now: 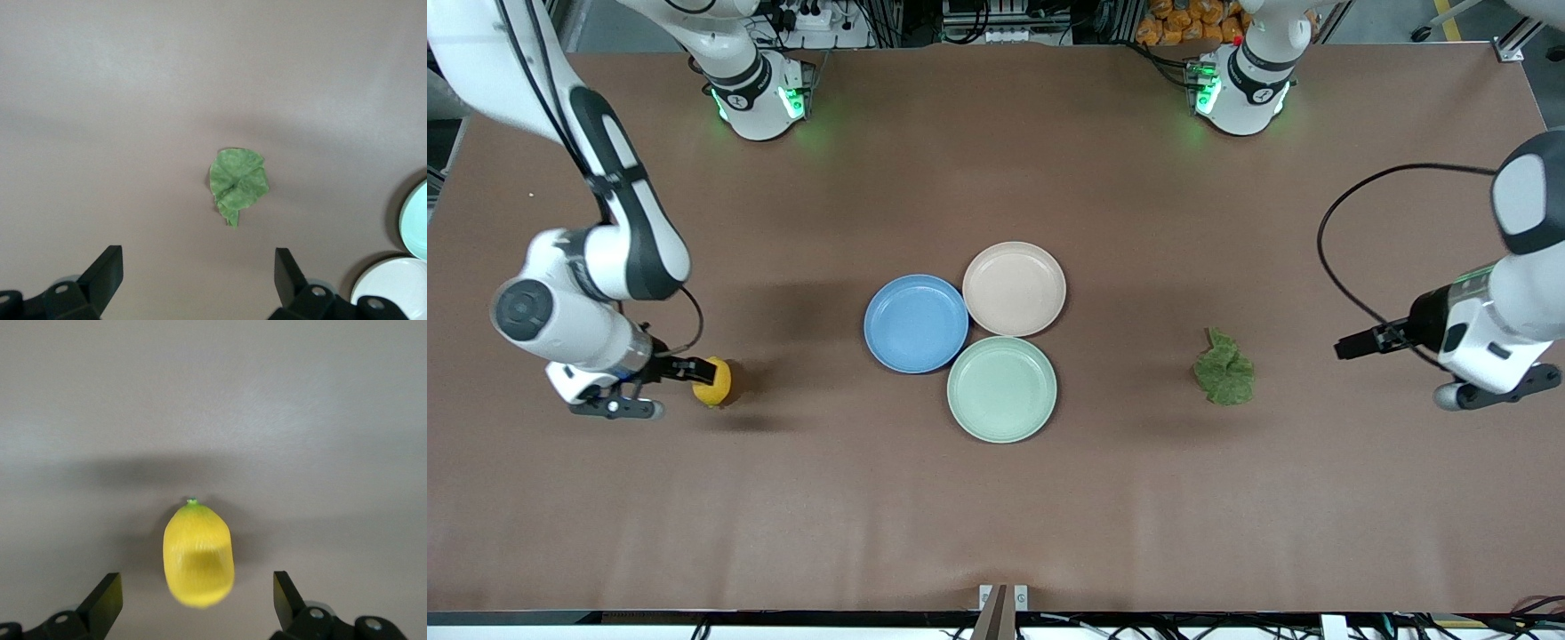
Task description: Pick lemon and lettuce from blue and beige plates
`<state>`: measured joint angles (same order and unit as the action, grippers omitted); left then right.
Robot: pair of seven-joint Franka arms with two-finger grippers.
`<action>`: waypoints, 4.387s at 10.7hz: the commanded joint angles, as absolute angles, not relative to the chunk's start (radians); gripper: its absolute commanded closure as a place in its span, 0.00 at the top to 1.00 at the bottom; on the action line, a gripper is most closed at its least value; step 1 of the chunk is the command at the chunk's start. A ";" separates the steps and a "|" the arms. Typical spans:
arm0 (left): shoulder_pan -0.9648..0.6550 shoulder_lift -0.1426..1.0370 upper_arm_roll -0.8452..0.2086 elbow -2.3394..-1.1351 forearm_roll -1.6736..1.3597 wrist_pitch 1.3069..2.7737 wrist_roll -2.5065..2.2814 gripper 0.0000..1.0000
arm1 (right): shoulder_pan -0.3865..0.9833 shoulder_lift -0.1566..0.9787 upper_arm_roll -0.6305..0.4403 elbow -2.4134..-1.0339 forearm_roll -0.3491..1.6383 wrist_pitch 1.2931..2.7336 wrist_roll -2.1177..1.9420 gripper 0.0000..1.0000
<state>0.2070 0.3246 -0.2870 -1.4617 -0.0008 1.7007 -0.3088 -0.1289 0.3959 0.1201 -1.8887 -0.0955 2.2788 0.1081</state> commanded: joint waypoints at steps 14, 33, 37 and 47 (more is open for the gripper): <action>0.238 0.210 -0.264 -1.338 -0.041 1.473 -0.241 1.00 | -0.130 0.017 0.129 -1.571 0.031 1.636 0.008 1.00; 0.107 0.198 -0.091 -1.333 -0.074 1.468 -0.181 1.00 | -0.138 -0.002 0.130 -1.546 0.046 1.637 0.014 1.00; -0.040 0.187 0.061 -1.333 -0.077 1.465 -0.181 1.00 | -0.141 -0.002 0.130 -1.545 0.049 1.637 0.011 1.00; -0.034 0.189 0.060 -1.331 -0.032 1.456 -0.123 1.00 | -0.138 0.003 0.120 -1.566 0.032 1.609 0.002 1.00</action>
<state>-0.0272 0.1972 0.0531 -1.3296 -0.0515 1.4628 -0.1200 -0.1311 0.0075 0.1208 -1.5640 0.0248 1.6191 0.0134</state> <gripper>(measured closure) 0.000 0.000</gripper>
